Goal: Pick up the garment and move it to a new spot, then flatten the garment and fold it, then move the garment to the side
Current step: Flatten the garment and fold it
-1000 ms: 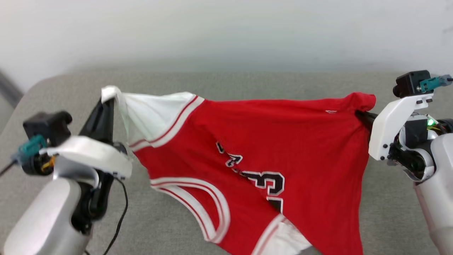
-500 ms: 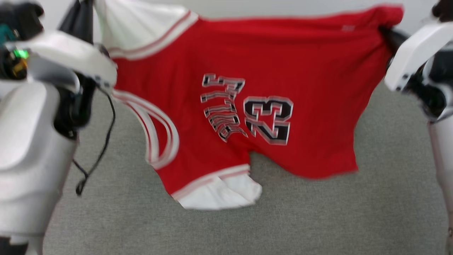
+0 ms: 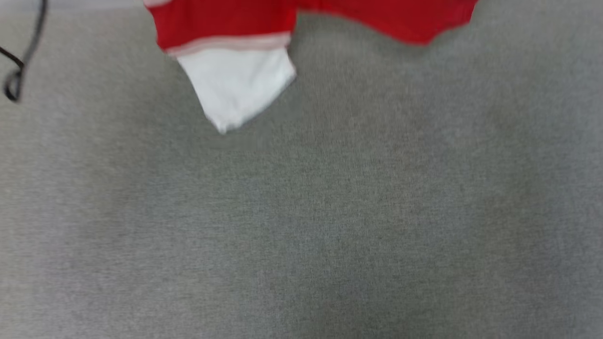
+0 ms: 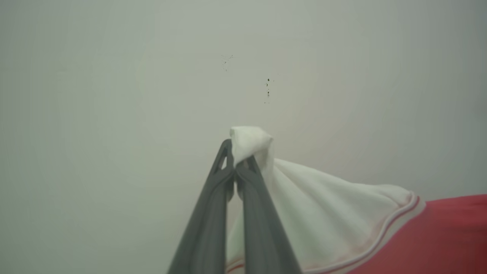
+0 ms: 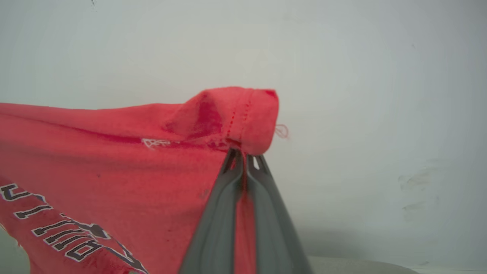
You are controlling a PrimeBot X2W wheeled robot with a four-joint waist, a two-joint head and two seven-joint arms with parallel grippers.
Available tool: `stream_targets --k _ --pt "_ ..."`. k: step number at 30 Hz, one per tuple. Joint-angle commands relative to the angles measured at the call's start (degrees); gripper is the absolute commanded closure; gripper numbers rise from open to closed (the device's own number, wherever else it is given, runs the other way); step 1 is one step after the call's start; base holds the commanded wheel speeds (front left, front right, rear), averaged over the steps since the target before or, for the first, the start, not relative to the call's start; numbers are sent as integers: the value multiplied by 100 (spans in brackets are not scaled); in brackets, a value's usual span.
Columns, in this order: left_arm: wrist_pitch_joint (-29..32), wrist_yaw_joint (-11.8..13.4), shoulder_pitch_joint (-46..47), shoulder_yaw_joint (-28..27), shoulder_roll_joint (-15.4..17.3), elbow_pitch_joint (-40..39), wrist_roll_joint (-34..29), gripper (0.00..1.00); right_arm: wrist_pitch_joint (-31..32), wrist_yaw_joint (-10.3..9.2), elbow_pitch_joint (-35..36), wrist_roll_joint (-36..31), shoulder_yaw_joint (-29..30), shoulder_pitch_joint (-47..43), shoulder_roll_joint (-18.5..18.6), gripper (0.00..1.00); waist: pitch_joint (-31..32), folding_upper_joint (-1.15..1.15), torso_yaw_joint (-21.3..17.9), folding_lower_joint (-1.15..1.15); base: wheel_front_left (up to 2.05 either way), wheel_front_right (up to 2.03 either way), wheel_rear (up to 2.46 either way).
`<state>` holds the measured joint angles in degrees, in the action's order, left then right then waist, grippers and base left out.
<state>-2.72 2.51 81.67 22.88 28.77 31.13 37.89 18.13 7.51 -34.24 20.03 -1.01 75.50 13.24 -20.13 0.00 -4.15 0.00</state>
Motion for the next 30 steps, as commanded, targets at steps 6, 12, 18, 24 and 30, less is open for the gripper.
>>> stream_targets --k 6,12,18,24,30 --pt "-23 -84 911 -12 80 233 -169 100 -193 -4 -201 -115 -10 889 -19 100 -1013 0 -168 0 0 0 0" --pt "32 -107 1408 31 12 307 -217 100 -374 -3 -517 -108 -72 1578 35 100 -1562 0 -141 0 0 0 0" --pt "-6 -145 1276 136 -85 512 -206 100 -617 -3 -1049 0 -306 1915 8 100 -1850 0 -106 0 0 0 0" --pt "-147 -272 867 210 -329 991 -33 100 -871 -3 -1792 169 -695 1858 -68 100 -1836 0 -54 0 0 0 0" --pt "-391 -554 116 188 -645 1709 320 100 -1104 -3 -2411 415 -1185 1301 -184 100 -1355 0 16 0 0 0 0"
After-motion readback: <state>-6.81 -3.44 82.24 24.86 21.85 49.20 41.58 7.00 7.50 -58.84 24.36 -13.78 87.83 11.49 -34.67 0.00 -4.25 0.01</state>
